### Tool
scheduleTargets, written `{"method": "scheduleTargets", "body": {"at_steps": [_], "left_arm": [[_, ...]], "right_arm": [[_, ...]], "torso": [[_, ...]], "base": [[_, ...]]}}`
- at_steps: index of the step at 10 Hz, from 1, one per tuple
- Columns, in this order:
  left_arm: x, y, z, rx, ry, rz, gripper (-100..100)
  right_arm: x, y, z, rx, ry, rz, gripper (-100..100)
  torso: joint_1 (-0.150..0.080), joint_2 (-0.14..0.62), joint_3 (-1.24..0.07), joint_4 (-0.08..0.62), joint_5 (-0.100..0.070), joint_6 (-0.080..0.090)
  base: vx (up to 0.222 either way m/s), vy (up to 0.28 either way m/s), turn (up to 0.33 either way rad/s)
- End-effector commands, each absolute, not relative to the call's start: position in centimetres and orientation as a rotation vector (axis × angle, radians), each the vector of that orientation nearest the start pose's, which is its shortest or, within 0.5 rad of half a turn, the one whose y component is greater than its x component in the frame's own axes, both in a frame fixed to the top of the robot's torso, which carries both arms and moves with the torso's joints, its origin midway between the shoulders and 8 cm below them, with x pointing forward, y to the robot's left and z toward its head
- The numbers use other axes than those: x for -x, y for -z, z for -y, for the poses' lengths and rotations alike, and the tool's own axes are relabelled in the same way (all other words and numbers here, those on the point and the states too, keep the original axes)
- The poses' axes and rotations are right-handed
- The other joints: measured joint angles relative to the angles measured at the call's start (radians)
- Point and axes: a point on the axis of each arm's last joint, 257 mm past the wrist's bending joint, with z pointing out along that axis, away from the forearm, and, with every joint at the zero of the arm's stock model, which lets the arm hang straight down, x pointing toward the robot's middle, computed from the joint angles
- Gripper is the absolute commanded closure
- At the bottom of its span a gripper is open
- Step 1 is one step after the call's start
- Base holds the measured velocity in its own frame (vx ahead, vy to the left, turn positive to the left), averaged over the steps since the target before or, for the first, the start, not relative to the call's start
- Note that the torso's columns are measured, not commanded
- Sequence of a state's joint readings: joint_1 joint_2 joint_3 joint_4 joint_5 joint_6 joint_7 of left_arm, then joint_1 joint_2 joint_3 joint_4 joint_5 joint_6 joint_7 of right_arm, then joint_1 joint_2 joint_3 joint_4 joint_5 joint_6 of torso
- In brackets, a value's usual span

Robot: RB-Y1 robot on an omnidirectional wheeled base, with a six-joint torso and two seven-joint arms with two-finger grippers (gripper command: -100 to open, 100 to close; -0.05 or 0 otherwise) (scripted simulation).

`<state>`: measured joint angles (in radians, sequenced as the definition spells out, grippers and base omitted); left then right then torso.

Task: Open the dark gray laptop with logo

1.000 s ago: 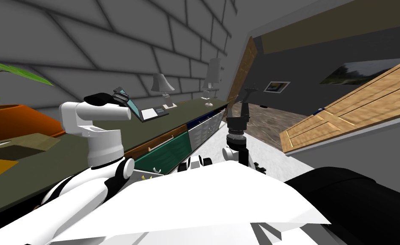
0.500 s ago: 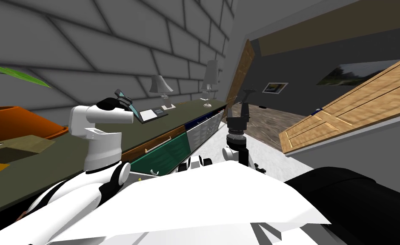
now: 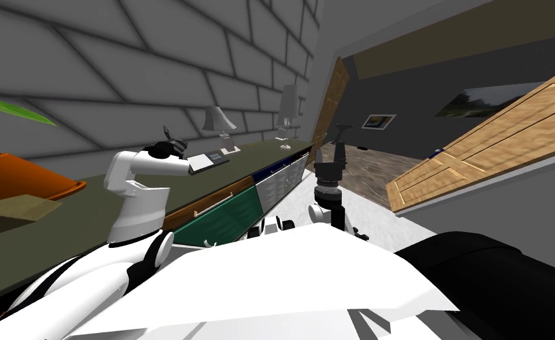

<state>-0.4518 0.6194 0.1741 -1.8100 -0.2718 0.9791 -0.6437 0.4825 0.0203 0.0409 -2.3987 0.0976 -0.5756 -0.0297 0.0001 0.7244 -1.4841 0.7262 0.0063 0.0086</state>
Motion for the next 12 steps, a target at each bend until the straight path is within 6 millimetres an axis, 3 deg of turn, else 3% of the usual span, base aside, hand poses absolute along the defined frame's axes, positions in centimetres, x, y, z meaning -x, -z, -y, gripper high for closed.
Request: {"method": "scheduleTargets", "body": {"at_steps": [1,2,3,4,5,6,7,8,9,10,11,12], "left_arm": [[-57.3,-4.3,-49.4,0.581,-0.264,-1.436,100],[-57.3,-4.8,-49.5,0.571,-0.264,-1.425,100],[-57.7,-3.4,-49.7,0.531,-0.287,-1.444,100],[-57.8,-4.5,-49.8,0.516,-0.280,-1.421,100],[-58.0,-2.9,-50.2,0.479,-0.309,-1.447,100],[-58.1,-3.9,-50.2,0.463,-0.295,-1.424,100],[-58.3,-1.9,-50.6,0.428,-0.323,-1.459,100],[-58.4,-3.2,-50.6,0.407,-0.306,-1.433,100],[-58.4,-1.2,-51.2,0.373,-0.335,-1.469,100],[-58.6,-2.2,-50.9,0.349,-0.313,-1.448,100],[-58.5,-0.1,-51.7,0.314,-0.342,-1.488,100],[-58.7,-1.1,-51.4,0.290,-0.319,-1.470,100]], "right_arm": [[-30.6,-9.2,24.7,-0.456,-1.355,-0.498,0],[-30.5,-9.2,24.7,-0.457,-1.355,-0.498,0],[-30.5,-9.2,24.7,-0.457,-1.355,-0.498,0],[-30.5,-9.2,24.7,-0.457,-1.355,-0.498,0],[-30.5,-9.2,24.7,-0.457,-1.355,-0.498,0],[-30.5,-9.2,24.7,-0.457,-1.355,-0.498,0],[-30.5,-9.2,24.7,-0.457,-1.355,-0.498,0],[-30.5,-9.2,24.7,-0.457,-1.355,-0.498,0],[-30.5,-9.2,24.7,-0.457,-1.355,-0.498,0],[-30.5,-9.2,24.7,-0.457,-1.355,-0.498,0],[-30.5,-9.2,24.7,-0.456,-1.355,-0.498,0],[-30.5,-9.2,24.7,-0.457,-1.355,-0.498,0]], "torso": [[0.004,0.003,0.001,0.004,-0.001,-0.004],[0.006,0.003,0.002,0.006,0.000,-0.010],[0.005,0.005,0.003,0.007,-0.002,-0.008],[0.004,0.006,0.004,0.005,-0.001,-0.009],[0.006,0.007,0.004,0.006,-0.001,-0.006],[0.006,0.006,0.003,0.006,0.000,-0.007],[0.008,0.006,0.003,0.007,-0.001,-0.006],[0.007,0.005,0.003,0.005,0.001,-0.008],[0.009,0.006,0.004,0.006,0.000,-0.007],[0.008,0.004,0.002,0.004,0.002,-0.009],[0.009,0.004,0.002,0.006,0.000,-0.006],[0.010,0.003,0.002,0.004,0.002,-0.009]], "base": [[0.057,-0.076,0.176],[0.101,-0.127,0.131],[0.120,-0.166,0.217],[0.108,-0.137,0.120],[0.116,-0.141,0.165],[0.097,-0.131,0.101],[0.106,-0.142,0.163],[0.087,-0.120,0.118],[0.115,-0.158,0.183],[0.094,-0.141,0.111],[0.097,-0.131,0.155],[0.080,-0.111,0.118]]}}
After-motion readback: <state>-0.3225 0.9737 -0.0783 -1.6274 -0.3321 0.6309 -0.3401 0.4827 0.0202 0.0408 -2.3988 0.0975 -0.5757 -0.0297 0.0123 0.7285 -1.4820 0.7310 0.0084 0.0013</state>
